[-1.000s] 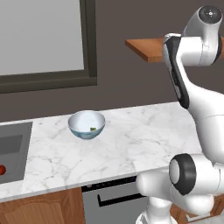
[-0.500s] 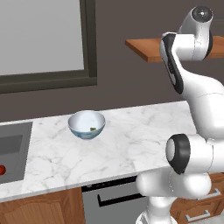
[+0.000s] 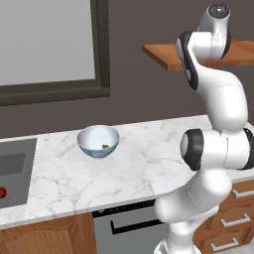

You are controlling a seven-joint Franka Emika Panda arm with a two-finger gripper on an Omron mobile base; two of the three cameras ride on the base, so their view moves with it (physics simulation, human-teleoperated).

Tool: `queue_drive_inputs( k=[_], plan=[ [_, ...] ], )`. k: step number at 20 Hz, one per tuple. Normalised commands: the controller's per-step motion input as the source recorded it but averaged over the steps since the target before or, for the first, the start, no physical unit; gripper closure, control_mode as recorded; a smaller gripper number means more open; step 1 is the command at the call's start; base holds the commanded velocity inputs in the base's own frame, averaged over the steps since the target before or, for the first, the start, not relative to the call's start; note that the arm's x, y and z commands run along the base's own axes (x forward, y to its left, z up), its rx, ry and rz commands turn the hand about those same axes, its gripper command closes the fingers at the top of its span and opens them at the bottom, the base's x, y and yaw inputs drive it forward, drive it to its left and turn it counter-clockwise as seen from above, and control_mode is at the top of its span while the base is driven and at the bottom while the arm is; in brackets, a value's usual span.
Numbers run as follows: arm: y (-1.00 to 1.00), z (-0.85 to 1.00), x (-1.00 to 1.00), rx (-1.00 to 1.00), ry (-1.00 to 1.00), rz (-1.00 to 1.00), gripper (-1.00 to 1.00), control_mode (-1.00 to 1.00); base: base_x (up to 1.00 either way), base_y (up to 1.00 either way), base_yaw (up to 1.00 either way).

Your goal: Pick the lemon wedges from the cabinet and place them in one bowl. Pick the bell pepper from the sink and place it in the other bowl.

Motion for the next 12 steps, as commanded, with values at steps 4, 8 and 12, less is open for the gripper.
queue_drive_inputs(
  k=[4, 8, 12],
  plan=[
    [0.0, -0.14, 0.33, 0.0, 0.01, 0.0, -1.0, -1.0, 0.0, 0.0, 0.0],
    [-0.06, -0.21, 0.38, 0.0, 0.01, 0.0, -1.0, -1.0, 0.0, 0.0, 0.0],
    [-0.14, -0.16, 0.4, 0.0, 0.0, 0.0, -1.0, -1.0, 0.0, 0.0, 0.0]
  ],
)
